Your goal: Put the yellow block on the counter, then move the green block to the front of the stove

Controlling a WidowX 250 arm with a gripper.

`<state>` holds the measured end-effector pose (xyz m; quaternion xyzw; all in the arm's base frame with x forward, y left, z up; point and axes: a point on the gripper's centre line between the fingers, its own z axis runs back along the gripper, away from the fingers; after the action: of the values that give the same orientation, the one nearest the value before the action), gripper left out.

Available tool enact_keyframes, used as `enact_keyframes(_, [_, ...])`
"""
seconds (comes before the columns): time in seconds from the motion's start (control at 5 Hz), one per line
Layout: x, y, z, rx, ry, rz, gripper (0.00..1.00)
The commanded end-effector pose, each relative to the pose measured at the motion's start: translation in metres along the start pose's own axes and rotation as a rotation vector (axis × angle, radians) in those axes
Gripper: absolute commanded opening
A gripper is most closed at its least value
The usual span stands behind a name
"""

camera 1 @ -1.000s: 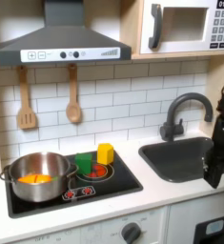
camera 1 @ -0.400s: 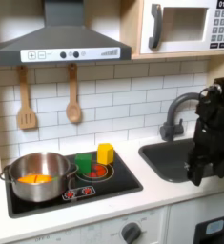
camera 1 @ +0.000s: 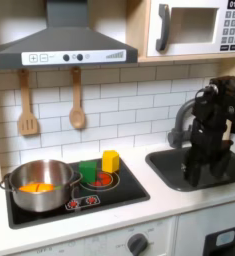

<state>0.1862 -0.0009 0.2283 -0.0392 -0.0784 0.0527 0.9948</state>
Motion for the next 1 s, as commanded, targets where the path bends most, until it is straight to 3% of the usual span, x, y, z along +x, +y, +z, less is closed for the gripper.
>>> enact_keyframes(0.0, [0.024, 0.006, -0.005, -0.001, 0.013, 0.051, 1.00])
enact_keyframes(0.2, [0.029, 0.002, -0.009, 0.003, 0.043, 0.037, 1.00])
enact_keyframes(0.6, [0.045, -0.023, -0.011, -0.054, 0.085, 0.002, 1.00])
enact_keyframes(0.8, [0.054, -0.027, -0.014, -0.072, 0.091, 0.011, 1.00])
